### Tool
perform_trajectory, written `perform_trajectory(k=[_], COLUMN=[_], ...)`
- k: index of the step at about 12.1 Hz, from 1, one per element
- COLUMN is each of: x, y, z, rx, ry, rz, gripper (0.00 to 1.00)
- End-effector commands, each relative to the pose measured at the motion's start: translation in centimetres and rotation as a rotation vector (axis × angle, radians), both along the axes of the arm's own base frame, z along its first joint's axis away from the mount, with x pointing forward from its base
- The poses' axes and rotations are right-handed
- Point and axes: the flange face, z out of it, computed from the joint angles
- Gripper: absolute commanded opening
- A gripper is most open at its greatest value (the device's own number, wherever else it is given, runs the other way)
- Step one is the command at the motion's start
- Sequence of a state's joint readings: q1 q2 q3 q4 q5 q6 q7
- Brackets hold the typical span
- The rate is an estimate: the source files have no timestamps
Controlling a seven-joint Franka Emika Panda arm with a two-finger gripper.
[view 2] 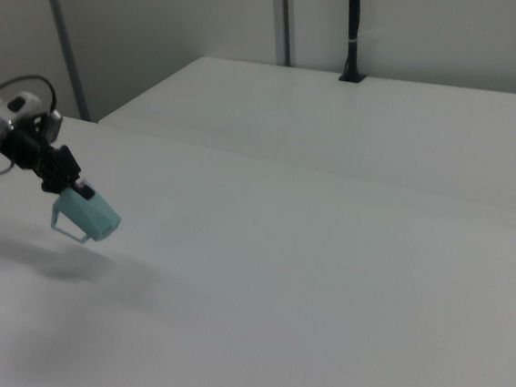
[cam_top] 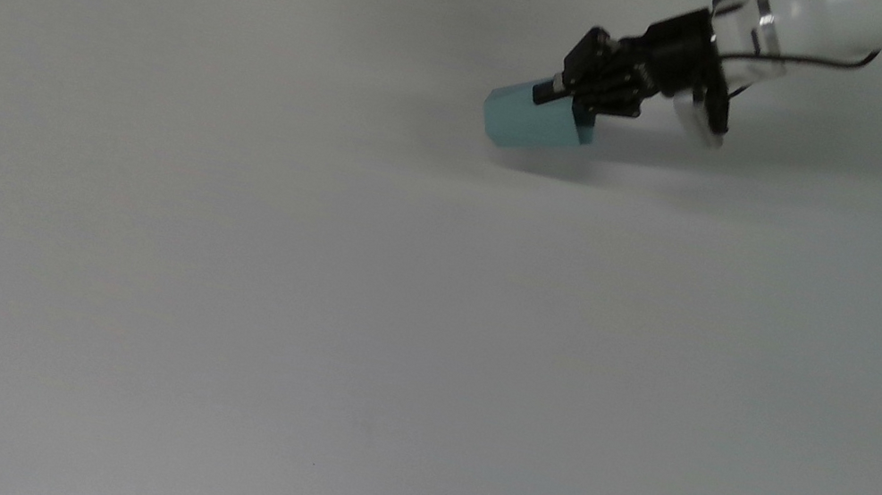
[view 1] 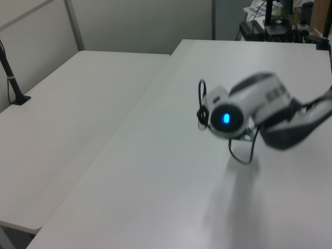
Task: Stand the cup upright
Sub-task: 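Lift the cup and rotate it so the opening faces up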
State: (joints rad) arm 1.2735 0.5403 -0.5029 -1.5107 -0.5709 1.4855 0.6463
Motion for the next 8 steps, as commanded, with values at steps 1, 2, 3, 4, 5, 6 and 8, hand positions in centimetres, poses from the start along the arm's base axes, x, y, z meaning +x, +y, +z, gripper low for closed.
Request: perform_trajectory(k=[1,2,3,4,5,6,8], x=[2.5,4.5,5.8,6.1,6.3,6.9,8.1], y=[-6.9,-10.5,-14.3,-17.1,-20.2,-23.0,-28.2], z=[8.9,10.7,11.5,12.0,12.5,12.5,11.2], rx=[0.321,0.489,0.615,0.709,0.788,0.837,0.944], ry=[0.039,0.034,0.028,0.035,0.044,0.032,-0.051], rz=[-0.098,-0.154,-0.207,-0.216,-0.241,-0.275,-0.325], gripper=[0.0,0.0,0.0,0.0,0.0,0.0,0.0])
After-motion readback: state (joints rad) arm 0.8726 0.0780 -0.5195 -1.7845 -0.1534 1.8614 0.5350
